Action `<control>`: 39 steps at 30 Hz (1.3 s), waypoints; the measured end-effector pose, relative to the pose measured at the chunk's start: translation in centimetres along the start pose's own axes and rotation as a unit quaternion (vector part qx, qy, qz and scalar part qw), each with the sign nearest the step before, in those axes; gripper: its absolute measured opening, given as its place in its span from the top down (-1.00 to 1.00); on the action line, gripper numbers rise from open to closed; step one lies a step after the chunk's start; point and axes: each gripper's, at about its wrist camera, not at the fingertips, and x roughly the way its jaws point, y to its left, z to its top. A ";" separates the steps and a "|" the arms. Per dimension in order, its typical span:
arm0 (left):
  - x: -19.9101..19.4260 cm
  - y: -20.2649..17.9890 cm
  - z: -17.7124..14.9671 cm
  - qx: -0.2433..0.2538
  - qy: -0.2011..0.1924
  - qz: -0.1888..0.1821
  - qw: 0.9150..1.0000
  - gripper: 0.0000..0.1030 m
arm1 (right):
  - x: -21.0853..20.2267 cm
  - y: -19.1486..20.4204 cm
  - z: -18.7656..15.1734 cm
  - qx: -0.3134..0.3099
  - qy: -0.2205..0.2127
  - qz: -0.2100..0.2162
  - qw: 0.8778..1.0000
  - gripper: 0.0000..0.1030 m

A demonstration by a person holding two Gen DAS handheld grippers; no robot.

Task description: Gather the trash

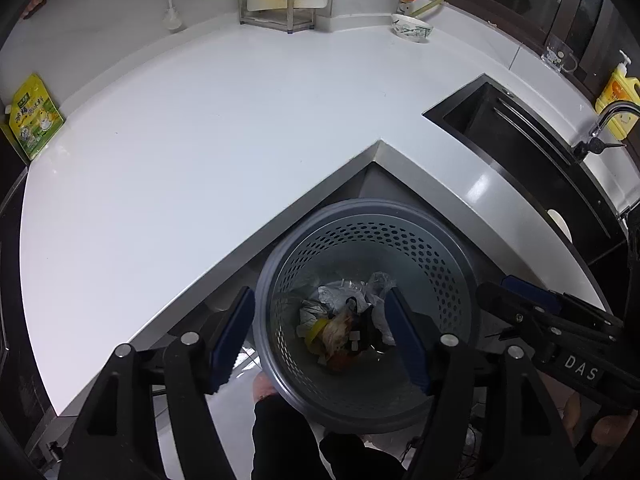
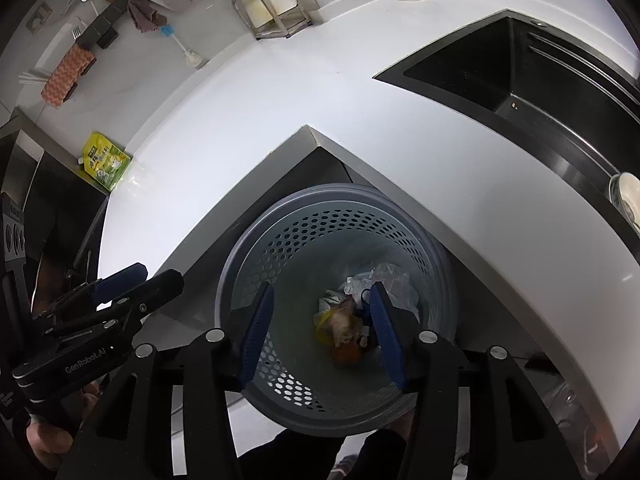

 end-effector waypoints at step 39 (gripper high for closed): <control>-4.0 0.1 1.1 -0.022 -0.039 0.050 0.998 -0.75 | -2.9 2.0 -0.7 -0.047 -0.022 -0.047 0.998 -0.24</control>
